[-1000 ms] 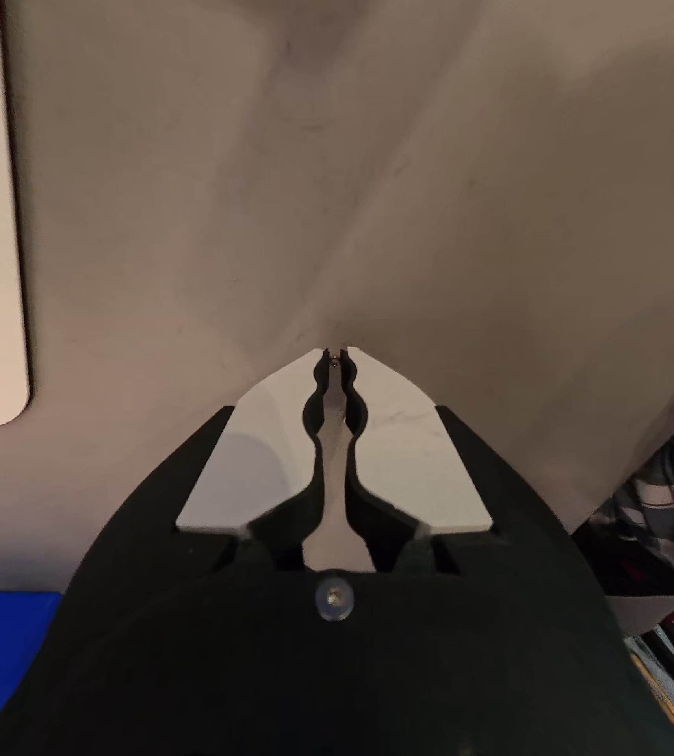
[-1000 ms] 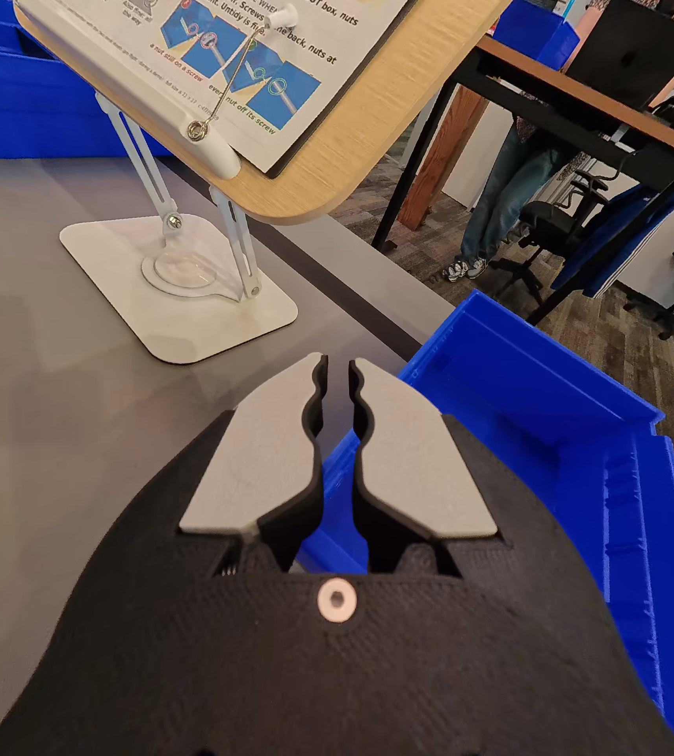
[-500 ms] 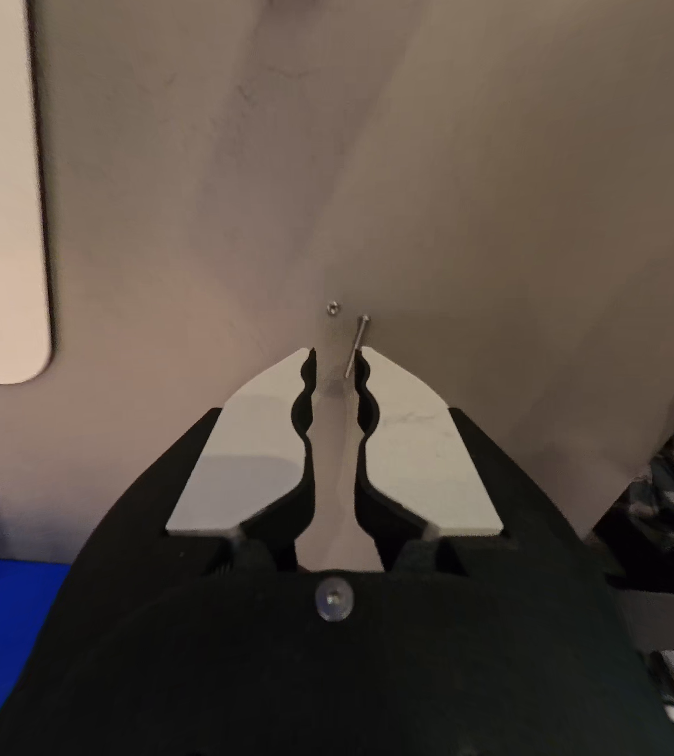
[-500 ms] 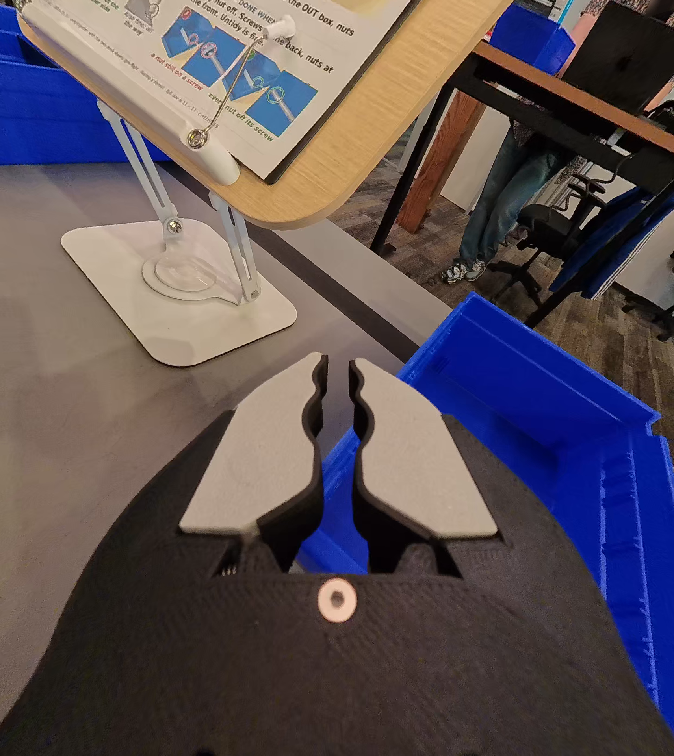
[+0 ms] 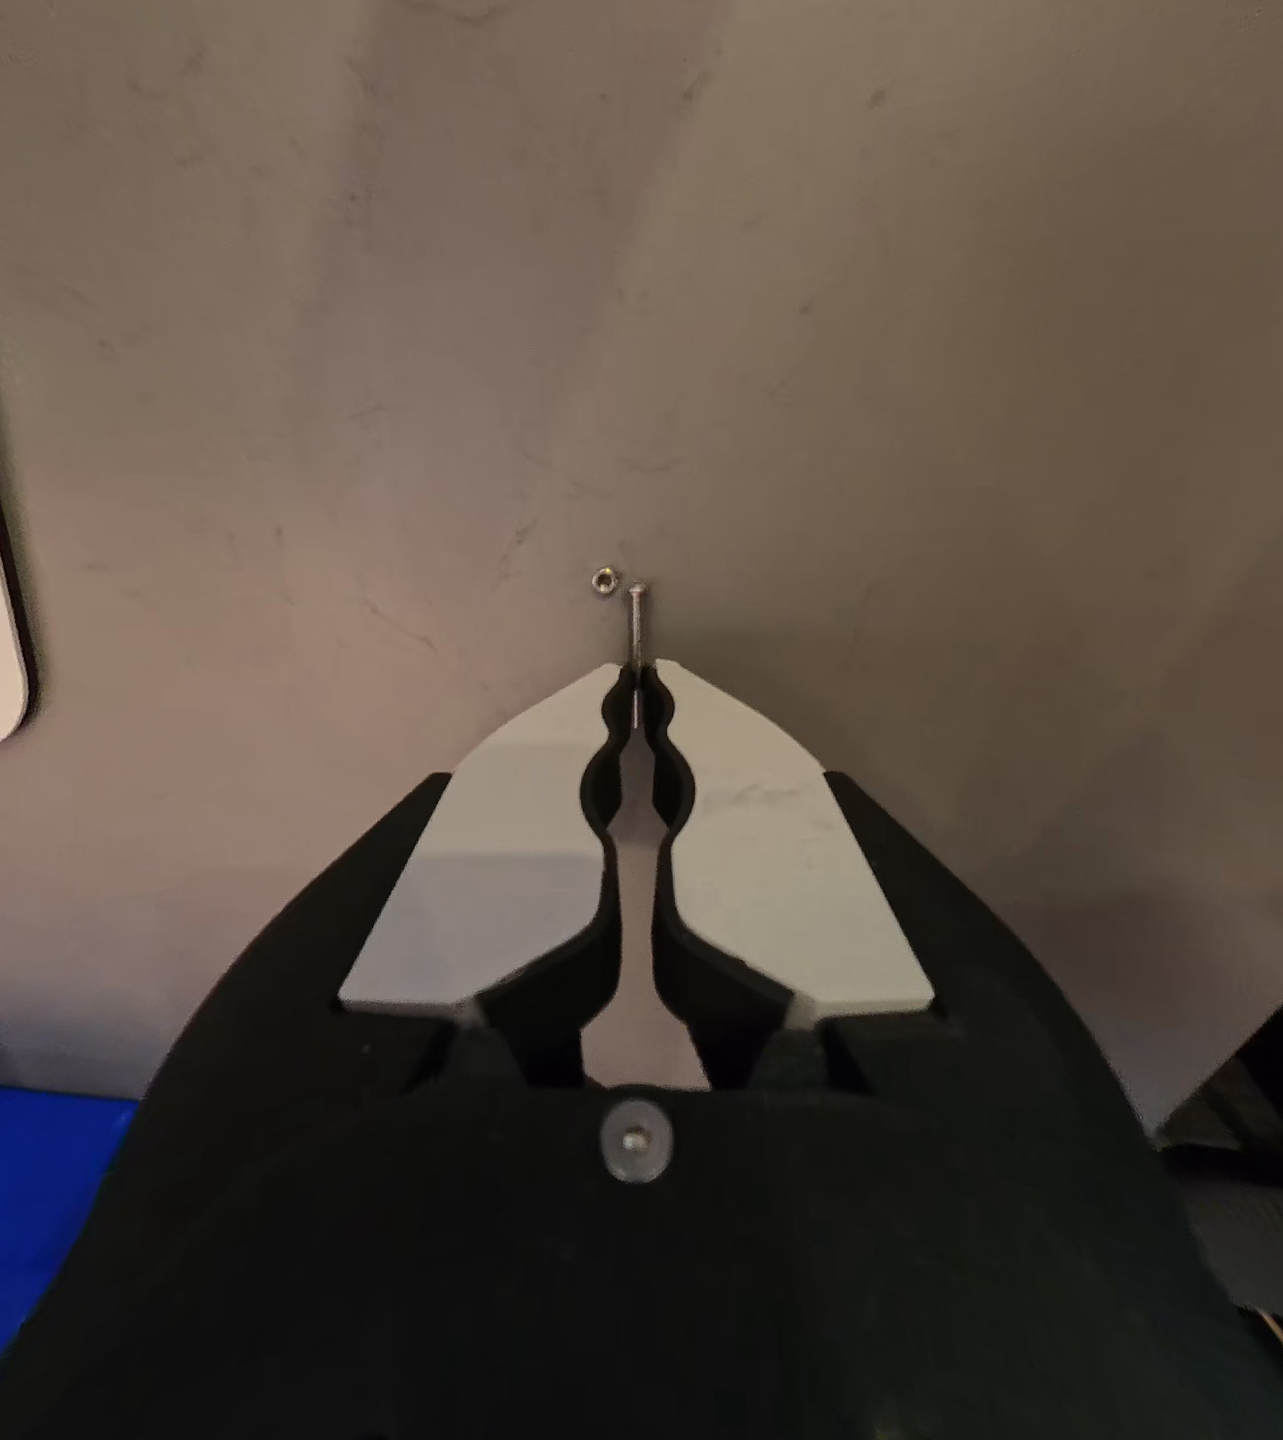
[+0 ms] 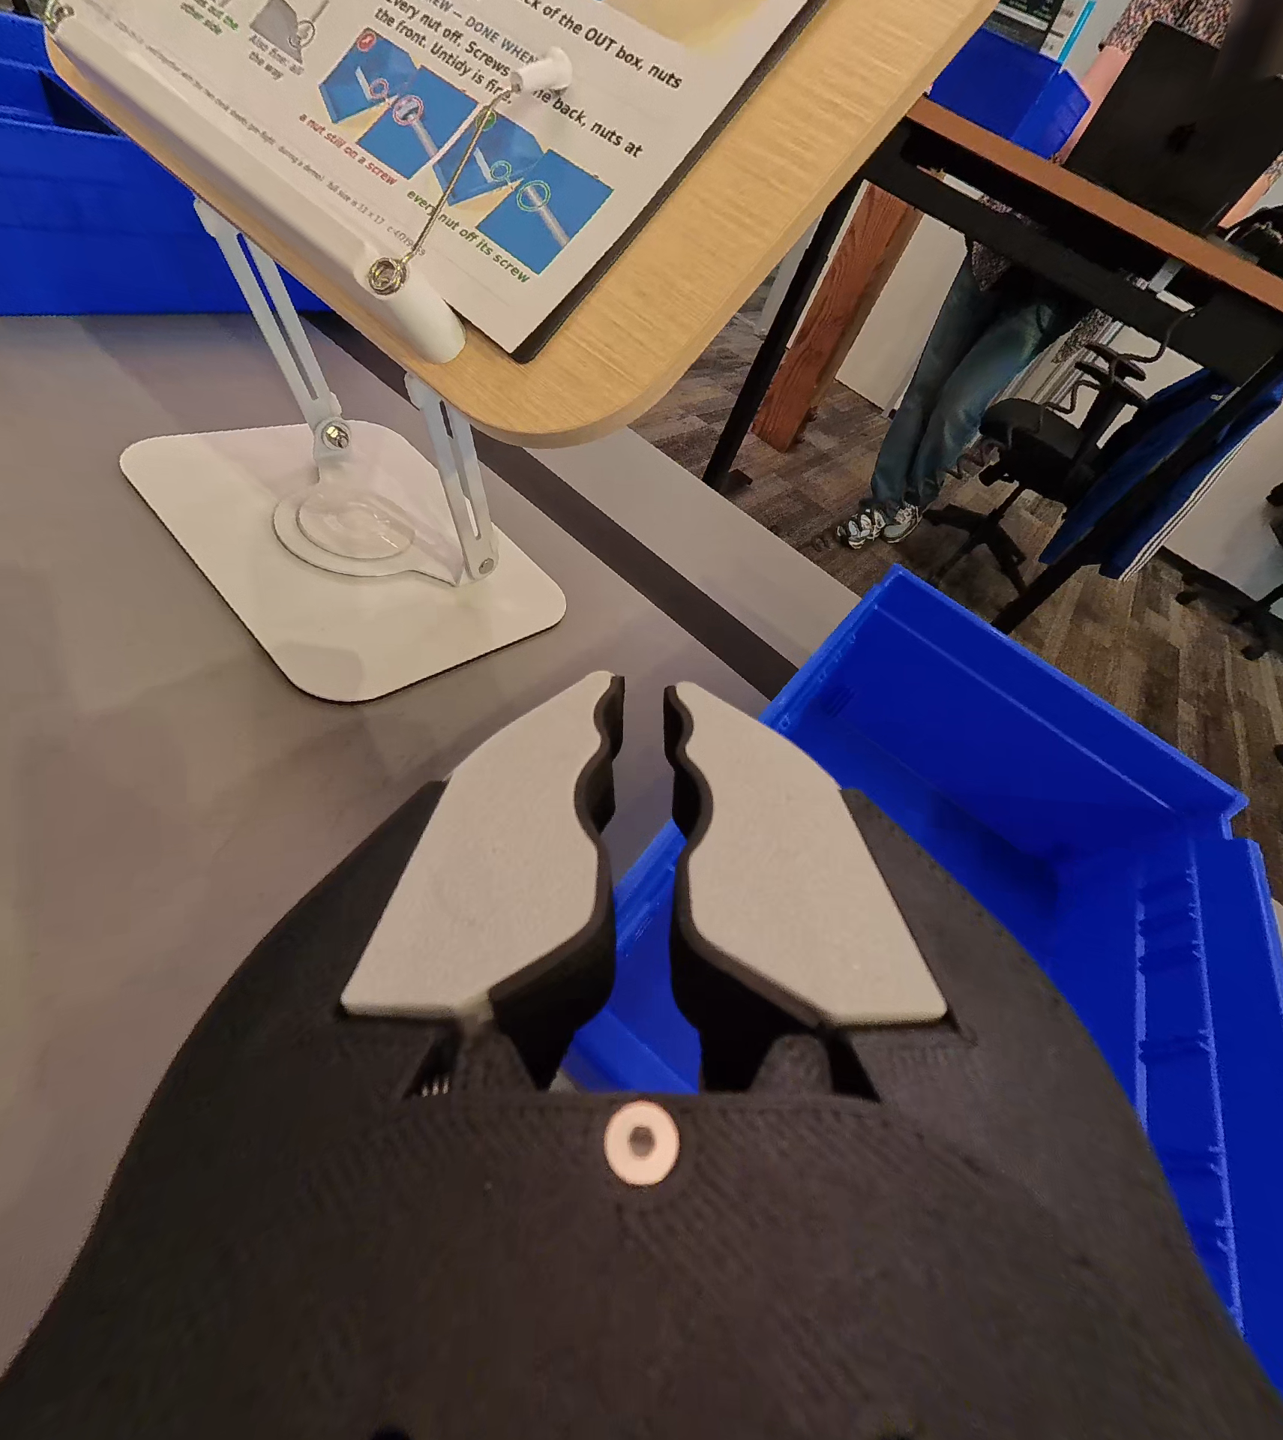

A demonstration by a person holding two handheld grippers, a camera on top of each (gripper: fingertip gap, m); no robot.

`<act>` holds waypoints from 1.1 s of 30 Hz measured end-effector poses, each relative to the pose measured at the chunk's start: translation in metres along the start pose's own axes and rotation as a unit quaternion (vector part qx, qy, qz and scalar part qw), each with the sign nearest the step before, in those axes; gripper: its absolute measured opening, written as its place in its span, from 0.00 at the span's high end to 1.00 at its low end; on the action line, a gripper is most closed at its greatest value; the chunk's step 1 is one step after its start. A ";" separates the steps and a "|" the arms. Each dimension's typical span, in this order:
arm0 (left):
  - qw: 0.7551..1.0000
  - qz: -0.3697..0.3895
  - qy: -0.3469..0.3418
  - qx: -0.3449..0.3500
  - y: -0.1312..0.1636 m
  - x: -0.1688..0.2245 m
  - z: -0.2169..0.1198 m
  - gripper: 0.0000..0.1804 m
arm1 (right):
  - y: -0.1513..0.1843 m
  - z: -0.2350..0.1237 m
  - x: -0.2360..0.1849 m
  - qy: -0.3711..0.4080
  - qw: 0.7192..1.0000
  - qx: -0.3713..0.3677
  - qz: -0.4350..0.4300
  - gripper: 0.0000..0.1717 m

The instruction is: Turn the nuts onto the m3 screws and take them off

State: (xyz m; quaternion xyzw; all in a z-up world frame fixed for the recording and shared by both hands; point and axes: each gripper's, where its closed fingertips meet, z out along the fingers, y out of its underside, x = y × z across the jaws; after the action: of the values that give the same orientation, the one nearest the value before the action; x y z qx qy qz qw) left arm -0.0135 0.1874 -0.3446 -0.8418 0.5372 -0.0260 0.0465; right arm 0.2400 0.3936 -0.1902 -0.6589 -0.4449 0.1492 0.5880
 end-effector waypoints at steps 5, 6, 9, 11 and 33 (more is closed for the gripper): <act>0.996 -0.037 -0.015 0.078 -0.009 -0.005 -0.010 0.99 | -0.024 -0.010 -0.011 -0.007 0.998 0.049 -0.028 0.95; 0.991 -0.058 -0.009 0.120 -0.016 -0.006 -0.019 0.99 | -0.032 -0.012 -0.018 -0.017 0.997 0.065 -0.033 0.95; 0.960 -0.097 -0.001 0.262 -0.039 -0.010 -0.055 0.99 | -0.058 -0.014 -0.055 -0.082 0.989 0.117 -0.031 0.96; 0.926 -0.130 0.012 0.354 -0.053 -0.015 -0.081 0.99 | -0.073 -0.010 -0.087 -0.149 0.979 0.139 0.009 0.95; 0.733 -0.168 0.121 0.648 -0.115 -0.006 -0.165 0.99 | -0.092 0.018 -0.224 -0.446 0.850 0.164 0.227 0.93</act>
State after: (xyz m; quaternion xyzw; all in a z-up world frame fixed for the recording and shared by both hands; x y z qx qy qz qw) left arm 0.0722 0.2330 -0.1680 -0.6745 0.2410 -0.4762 0.5101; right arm 0.0642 0.2269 -0.1849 -0.4985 -0.4664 0.6267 0.3759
